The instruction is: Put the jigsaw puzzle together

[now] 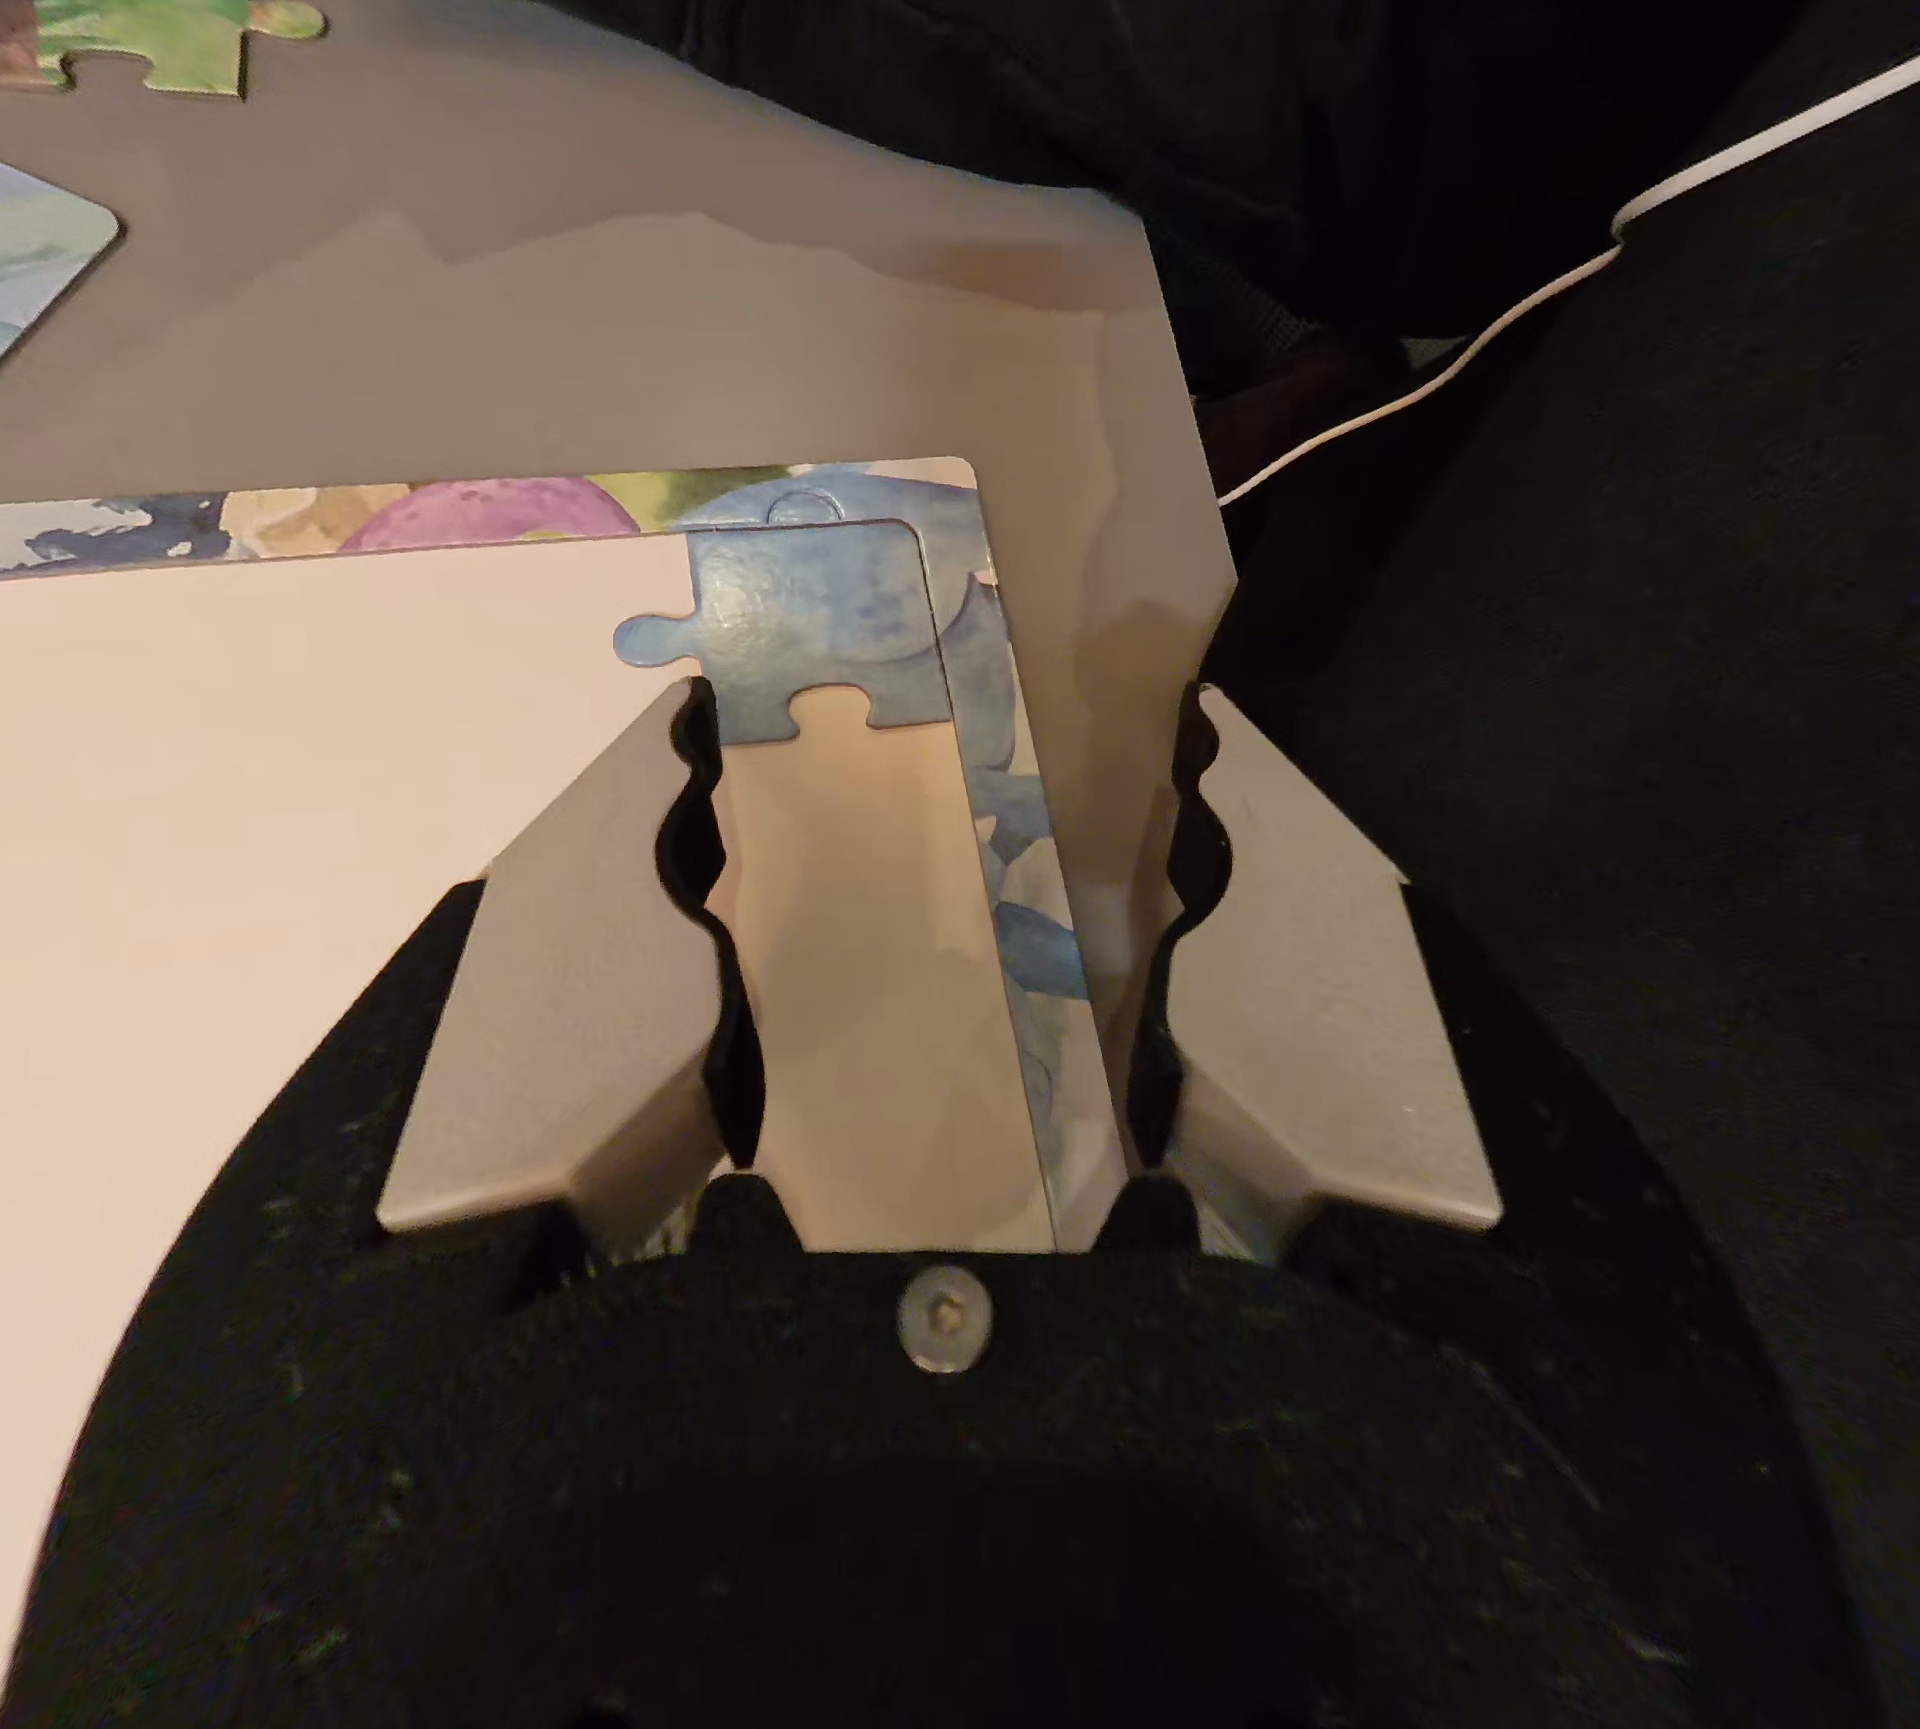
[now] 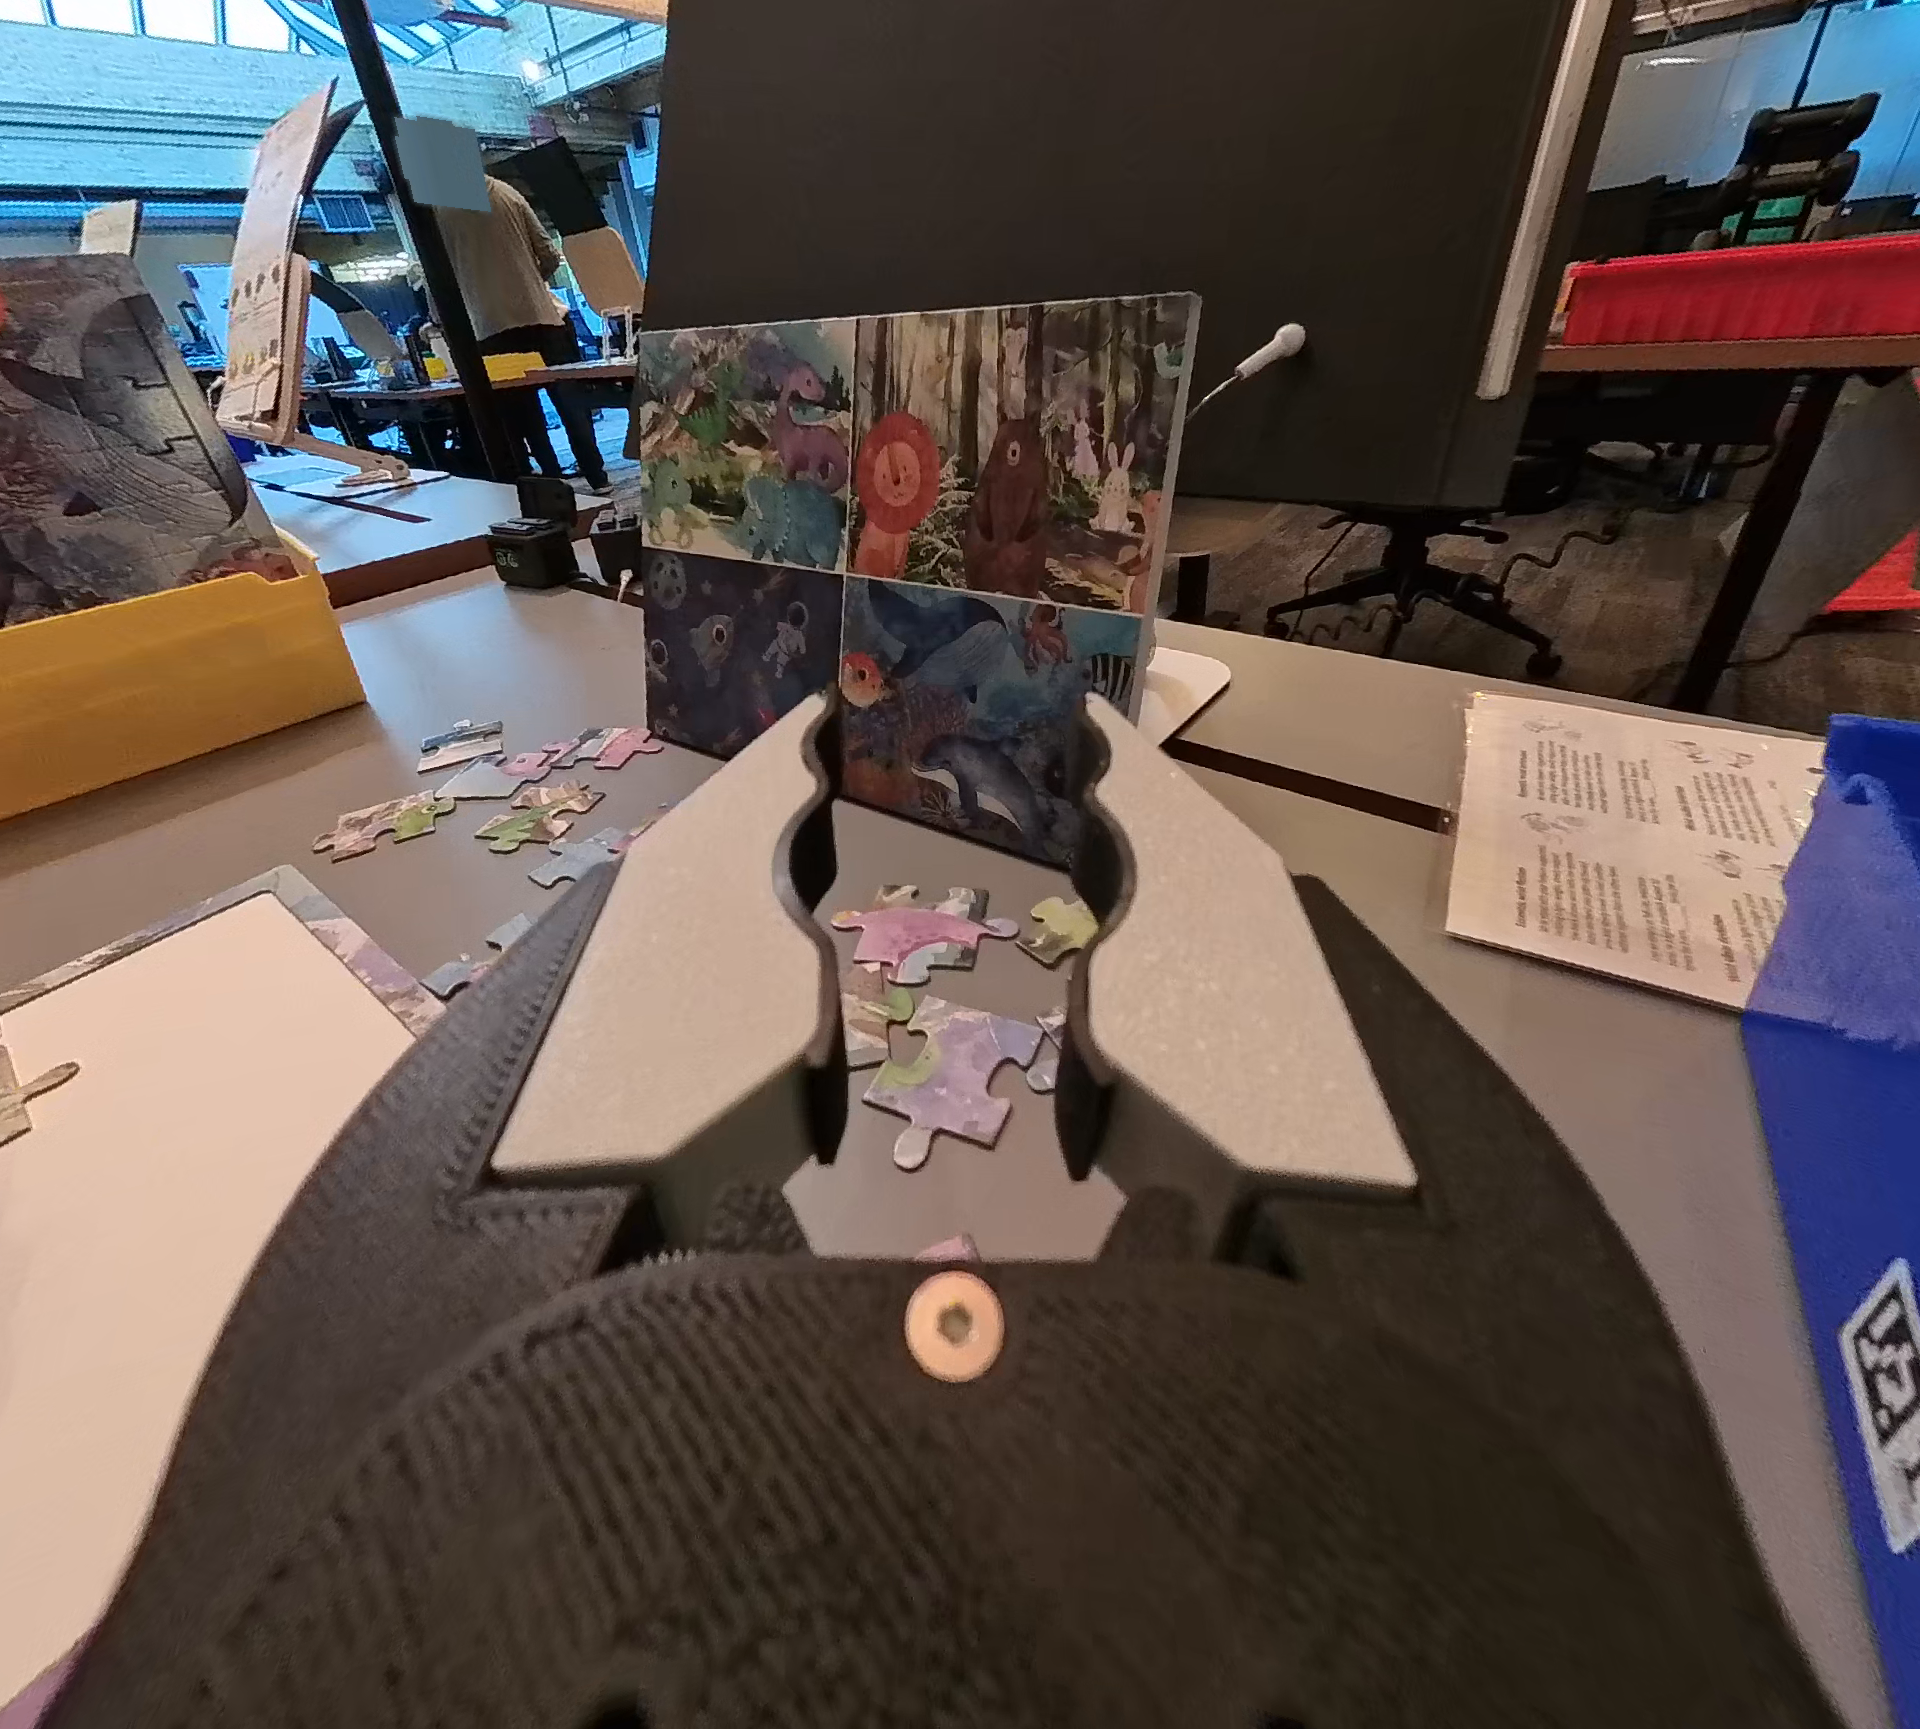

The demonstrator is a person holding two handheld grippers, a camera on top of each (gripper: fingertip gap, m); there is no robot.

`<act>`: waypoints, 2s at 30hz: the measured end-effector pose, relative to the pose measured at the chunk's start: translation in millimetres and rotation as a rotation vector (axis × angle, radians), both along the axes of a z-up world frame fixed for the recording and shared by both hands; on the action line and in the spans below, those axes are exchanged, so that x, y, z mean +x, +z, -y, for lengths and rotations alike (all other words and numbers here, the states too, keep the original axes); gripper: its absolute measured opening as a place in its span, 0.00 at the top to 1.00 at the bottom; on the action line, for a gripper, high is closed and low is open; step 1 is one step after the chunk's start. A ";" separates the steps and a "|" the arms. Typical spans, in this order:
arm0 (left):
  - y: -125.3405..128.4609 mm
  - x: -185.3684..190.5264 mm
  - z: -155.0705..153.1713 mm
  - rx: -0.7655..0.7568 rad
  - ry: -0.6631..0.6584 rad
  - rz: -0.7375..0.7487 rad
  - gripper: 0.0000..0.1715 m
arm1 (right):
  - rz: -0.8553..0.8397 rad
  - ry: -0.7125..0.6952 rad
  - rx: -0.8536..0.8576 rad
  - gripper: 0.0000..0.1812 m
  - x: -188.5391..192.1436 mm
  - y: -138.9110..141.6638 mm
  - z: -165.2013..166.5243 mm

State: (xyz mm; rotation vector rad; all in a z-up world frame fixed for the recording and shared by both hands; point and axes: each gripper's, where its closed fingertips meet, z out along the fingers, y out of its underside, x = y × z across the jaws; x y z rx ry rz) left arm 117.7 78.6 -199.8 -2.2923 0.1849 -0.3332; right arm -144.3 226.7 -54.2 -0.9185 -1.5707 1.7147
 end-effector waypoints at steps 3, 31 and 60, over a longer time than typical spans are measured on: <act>-1.2 0.4 0.0 -0.007 -0.003 0.004 0.49 | -0.004 -0.003 -0.003 0.78 0.5 1.7 -0.9; -7.0 3.6 -6.5 -0.021 -0.047 -0.085 0.46 | 0.030 -0.012 -0.007 0.78 -2.9 -3.5 1.9; 15.3 -17.5 9.8 0.103 0.330 0.016 0.56 | 0.020 -0.019 -0.037 0.78 -1.1 1.2 -0.9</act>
